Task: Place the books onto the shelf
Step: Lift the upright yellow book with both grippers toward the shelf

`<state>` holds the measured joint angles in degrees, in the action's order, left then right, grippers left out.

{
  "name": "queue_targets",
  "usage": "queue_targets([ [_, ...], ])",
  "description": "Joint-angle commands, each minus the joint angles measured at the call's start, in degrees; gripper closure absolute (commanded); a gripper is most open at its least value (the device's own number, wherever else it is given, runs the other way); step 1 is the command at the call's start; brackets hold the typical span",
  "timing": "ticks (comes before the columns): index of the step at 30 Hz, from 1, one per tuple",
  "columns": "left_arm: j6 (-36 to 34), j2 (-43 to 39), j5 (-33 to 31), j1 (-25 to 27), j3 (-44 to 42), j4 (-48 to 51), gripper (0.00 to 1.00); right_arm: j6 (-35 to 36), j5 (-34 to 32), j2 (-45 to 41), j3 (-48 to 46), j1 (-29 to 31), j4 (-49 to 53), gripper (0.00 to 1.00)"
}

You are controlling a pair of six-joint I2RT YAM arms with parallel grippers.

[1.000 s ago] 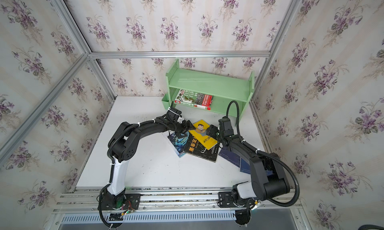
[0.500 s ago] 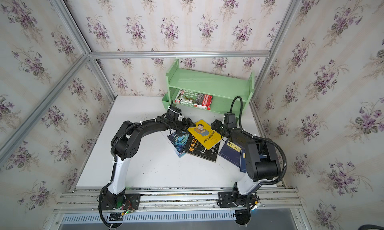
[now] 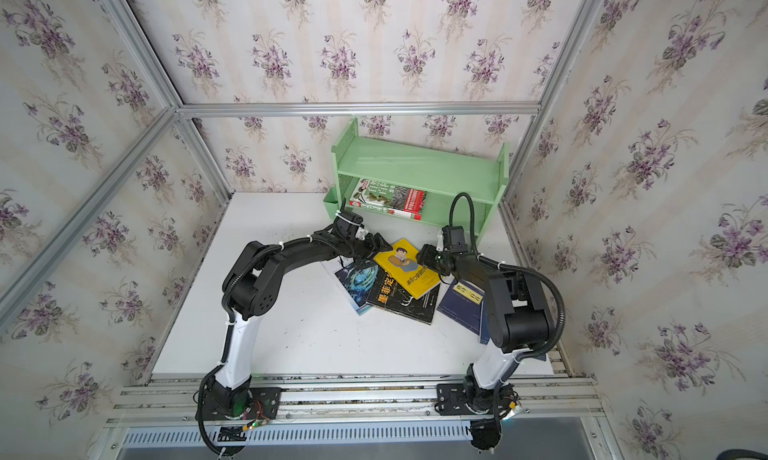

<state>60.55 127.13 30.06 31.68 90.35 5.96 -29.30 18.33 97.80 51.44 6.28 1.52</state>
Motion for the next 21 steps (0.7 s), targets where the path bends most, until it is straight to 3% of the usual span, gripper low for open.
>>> queue_targets([
  [1,-0.6,-0.6,0.0,0.1,0.4,-0.9,0.19,1.6,4.1,1.2,0.5,0.6,2.5,0.39],
  [21,0.4,-1.7,-0.1,0.5,-1.5,-3.6,0.19,-0.4,8.3,3.3,2.3,8.4,0.2,0.41],
])
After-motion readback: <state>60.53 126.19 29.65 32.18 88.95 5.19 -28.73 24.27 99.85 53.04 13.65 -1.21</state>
